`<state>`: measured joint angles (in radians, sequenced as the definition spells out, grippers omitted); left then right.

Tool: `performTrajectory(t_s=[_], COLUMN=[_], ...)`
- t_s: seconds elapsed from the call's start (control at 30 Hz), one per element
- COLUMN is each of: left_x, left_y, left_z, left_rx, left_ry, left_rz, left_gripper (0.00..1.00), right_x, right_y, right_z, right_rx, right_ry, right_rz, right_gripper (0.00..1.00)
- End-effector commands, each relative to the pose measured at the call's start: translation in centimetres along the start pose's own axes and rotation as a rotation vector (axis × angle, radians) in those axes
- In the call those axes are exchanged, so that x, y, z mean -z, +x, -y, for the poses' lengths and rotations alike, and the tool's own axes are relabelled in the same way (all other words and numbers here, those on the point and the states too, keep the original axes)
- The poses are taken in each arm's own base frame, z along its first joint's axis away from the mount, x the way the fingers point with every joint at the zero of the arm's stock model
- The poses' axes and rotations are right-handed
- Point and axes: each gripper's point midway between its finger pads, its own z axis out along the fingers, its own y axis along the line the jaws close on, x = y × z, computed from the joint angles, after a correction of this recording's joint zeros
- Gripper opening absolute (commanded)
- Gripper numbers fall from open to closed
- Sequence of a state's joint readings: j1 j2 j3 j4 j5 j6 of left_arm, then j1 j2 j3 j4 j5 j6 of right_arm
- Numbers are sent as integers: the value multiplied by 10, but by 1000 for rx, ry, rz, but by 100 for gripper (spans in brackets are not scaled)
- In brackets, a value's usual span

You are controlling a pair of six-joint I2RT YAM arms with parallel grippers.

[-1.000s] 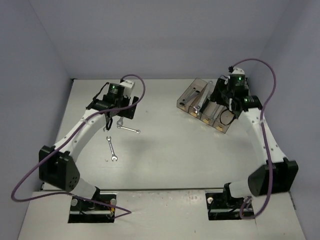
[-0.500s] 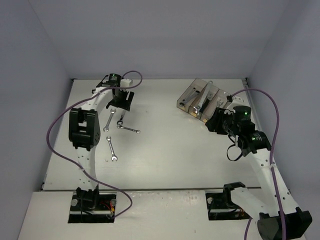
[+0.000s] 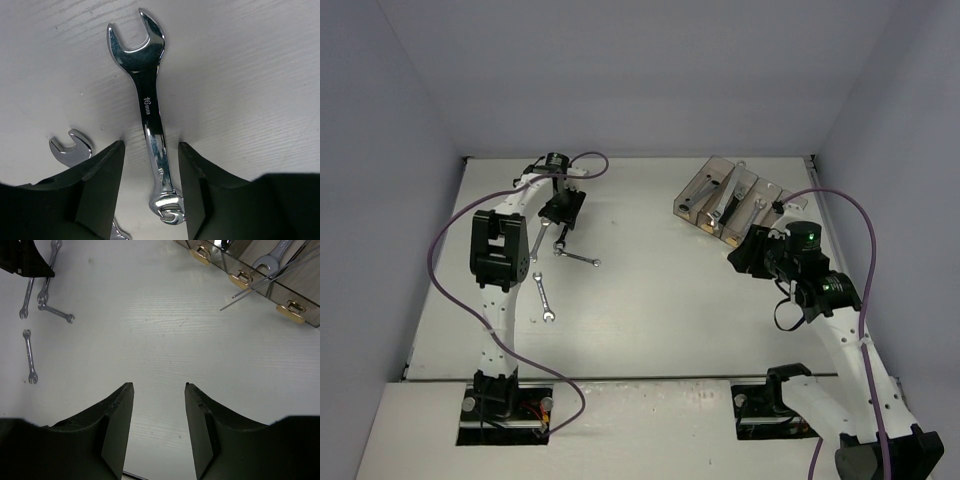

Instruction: Sort the tools into containers

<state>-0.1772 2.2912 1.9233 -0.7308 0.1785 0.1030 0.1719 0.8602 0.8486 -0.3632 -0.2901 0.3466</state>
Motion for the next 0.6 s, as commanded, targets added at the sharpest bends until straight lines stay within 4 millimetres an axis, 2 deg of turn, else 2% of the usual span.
performTrajectory(t_s=[0.0, 0.23, 0.33, 0.37, 0.47, 0.57], left_x=[9, -12, -21, -21, -19, -3], left_y=[-8, 6, 12, 12, 12, 1], left_z=[1, 6, 8, 12, 23, 38], left_rx=[-6, 12, 43, 45, 35, 43], left_ry=[-13, -18, 24, 46, 119, 181], left_rz=[1, -77, -99, -102, -99, -55], left_gripper=[41, 24, 9, 1, 0, 0], right_x=[5, 10, 12, 12, 10, 6], right_y=[-12, -12, -12, -10, -7, 0], right_z=[-13, -17, -19, -19, -17, -16], right_rx=[-1, -13, -17, -21, -24, -35], right_ry=[-52, -72, -85, -83, -82, -81], right_rz=[58, 68, 71, 68, 58, 35], right_gripper=[43, 43, 43, 44, 44, 44])
